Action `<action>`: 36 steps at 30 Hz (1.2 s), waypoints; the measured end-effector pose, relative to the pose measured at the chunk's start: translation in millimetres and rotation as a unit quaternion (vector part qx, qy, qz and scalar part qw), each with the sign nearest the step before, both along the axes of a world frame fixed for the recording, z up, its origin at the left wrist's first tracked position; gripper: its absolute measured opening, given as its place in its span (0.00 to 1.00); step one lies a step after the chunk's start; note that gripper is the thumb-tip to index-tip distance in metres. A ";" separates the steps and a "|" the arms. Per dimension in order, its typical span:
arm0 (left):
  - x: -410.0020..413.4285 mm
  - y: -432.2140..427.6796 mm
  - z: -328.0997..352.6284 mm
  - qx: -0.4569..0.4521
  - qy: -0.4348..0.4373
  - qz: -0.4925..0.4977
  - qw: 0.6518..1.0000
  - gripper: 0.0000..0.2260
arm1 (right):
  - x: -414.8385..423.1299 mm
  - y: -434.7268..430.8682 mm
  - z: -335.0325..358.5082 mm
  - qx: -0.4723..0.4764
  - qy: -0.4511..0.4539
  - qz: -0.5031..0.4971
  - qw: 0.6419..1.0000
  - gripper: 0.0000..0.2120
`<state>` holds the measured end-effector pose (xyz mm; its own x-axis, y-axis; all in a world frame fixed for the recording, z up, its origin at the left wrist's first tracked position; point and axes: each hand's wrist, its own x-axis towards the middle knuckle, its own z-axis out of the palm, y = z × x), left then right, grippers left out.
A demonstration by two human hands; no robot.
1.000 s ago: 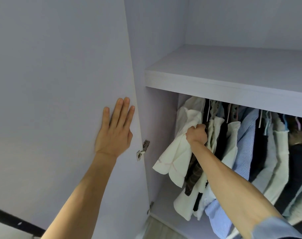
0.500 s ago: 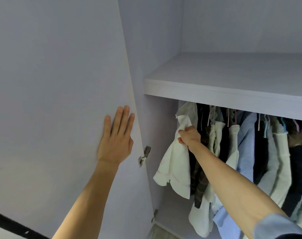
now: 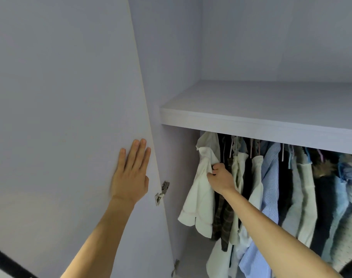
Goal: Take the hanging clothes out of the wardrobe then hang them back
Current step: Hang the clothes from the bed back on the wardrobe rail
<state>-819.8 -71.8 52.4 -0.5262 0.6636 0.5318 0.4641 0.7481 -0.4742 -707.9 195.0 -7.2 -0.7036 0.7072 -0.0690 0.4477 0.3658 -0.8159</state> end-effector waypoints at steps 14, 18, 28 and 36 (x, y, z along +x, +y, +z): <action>174.2 -120.0 -136.5 0.170 -0.369 0.013 0.914 0.28 | 179.1 -158.7 -27.0 0.246 0.068 0.213 0.943 0.23; 237.6 -192.6 -176.8 0.163 -0.439 0.092 0.879 0.28 | 206.6 -213.9 -65.0 0.247 0.007 0.307 0.919 0.26; 413.5 -395.2 -213.9 0.229 -0.424 0.421 0.768 0.25 | 207.8 -379.4 -90.9 0.233 0.006 0.591 0.773 0.15; 618.3 -444.6 -204.6 0.393 -0.342 0.660 0.542 0.27 | 249.9 -506.0 -76.1 0.248 0.072 0.779 0.571 0.19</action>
<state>-201.5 -516.4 -152.3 -0.5191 -0.8197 -0.2420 -0.8543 0.4889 0.1767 -458.0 -311.0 -83.2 -0.4785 -0.8781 0.0063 -0.7955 0.4305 -0.4264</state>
